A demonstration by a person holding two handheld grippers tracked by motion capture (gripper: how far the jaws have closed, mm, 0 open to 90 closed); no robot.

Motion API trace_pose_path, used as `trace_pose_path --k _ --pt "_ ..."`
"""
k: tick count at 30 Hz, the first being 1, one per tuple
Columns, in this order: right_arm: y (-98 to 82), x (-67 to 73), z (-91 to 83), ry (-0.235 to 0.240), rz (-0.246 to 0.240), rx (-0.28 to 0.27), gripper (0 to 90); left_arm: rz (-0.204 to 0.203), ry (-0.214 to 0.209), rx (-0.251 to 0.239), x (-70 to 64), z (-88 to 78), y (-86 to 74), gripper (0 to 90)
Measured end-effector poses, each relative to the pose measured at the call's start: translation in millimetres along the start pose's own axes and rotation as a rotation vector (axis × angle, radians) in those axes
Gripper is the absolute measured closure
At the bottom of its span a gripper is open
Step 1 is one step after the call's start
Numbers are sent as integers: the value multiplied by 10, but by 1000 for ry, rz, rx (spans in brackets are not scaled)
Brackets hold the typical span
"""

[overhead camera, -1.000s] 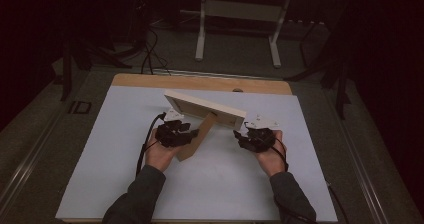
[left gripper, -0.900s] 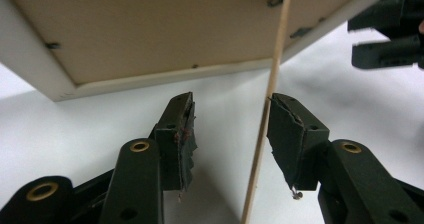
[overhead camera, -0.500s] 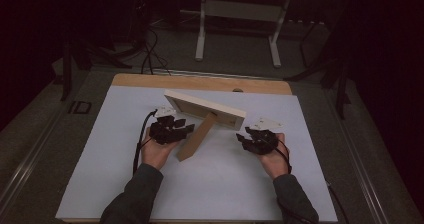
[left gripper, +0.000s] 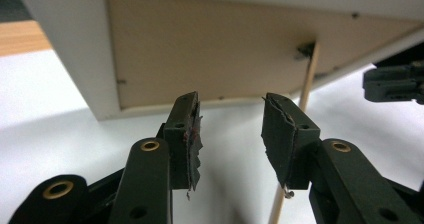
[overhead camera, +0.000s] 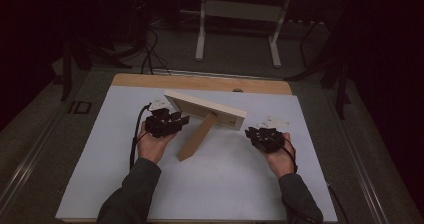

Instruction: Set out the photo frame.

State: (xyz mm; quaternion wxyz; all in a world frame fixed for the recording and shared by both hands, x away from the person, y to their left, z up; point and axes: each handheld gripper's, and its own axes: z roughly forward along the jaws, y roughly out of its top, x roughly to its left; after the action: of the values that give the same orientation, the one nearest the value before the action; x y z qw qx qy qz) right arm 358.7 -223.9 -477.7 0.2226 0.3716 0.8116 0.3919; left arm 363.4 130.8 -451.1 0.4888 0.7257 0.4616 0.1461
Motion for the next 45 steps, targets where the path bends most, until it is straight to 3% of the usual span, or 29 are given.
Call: trace_pose_path --k 8,17,28,45 --pt "98 -73 -5 -28 68 -59 888 -26 21 3 56 2 66 720" --pt "162 -115 82 -19 122 -80 898 -44 41 2 109 57 120 888" --pt "315 -96 128 -18 123 -93 898 -54 83 3 124 107 177 888" --pt "378 -163 199 11 153 -95 897 -70 99 10 121 152 229 886"
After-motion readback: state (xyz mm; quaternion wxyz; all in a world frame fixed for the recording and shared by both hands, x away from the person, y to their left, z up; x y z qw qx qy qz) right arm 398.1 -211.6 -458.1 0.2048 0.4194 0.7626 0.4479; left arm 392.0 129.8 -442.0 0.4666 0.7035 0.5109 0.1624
